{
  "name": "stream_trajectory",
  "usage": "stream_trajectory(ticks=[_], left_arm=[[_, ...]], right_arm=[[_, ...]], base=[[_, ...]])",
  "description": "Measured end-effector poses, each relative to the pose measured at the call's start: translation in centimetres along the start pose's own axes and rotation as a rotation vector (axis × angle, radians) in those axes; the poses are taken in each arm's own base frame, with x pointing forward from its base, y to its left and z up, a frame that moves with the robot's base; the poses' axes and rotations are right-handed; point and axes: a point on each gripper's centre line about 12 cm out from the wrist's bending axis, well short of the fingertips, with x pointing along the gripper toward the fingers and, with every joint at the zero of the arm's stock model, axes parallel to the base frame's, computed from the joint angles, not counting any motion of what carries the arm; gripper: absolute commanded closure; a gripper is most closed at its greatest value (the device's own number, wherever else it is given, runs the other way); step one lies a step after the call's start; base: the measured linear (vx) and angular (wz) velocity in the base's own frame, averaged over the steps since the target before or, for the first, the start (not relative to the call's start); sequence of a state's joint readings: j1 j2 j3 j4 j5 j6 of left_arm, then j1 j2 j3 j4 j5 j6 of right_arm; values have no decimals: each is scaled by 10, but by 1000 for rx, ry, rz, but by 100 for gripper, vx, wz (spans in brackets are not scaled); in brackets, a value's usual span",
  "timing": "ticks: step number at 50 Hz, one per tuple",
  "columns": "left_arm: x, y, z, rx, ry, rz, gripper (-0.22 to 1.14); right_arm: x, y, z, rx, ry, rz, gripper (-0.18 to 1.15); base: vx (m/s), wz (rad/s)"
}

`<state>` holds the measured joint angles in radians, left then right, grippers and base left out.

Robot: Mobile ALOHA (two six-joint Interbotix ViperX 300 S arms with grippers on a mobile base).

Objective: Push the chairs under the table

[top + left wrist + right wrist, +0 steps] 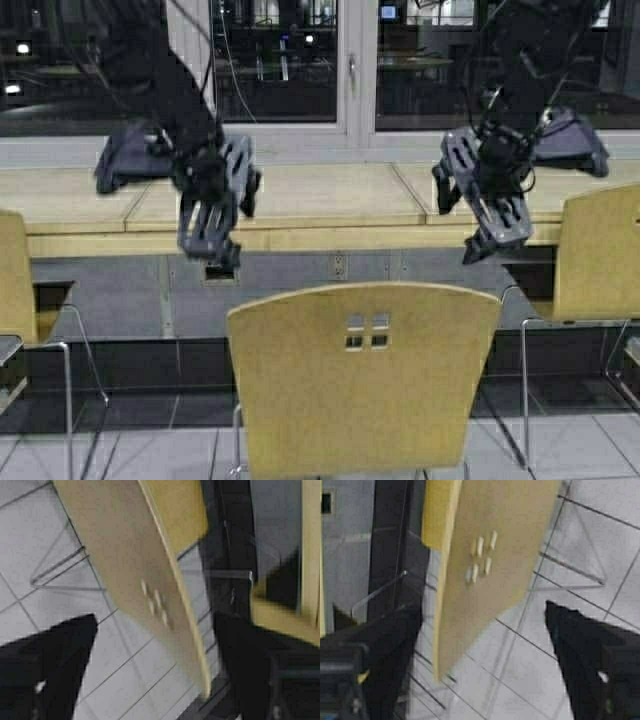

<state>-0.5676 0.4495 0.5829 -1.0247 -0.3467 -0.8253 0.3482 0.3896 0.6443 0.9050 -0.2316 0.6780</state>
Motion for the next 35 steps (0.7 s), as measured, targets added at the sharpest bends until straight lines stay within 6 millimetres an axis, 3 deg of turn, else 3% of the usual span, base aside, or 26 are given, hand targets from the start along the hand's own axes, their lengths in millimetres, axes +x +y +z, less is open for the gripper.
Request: stream_trajectory(ticks=[11,35], left_arm=[[18,21,-10,-40,13,56,-9],[41,59,-18,-47,31,183,-9]], right_arm=[[22,-25,-5,75,14,-100,-7],[61,-50,-13,62,50,-201,-7]], base=[[25,-7],[15,1]])
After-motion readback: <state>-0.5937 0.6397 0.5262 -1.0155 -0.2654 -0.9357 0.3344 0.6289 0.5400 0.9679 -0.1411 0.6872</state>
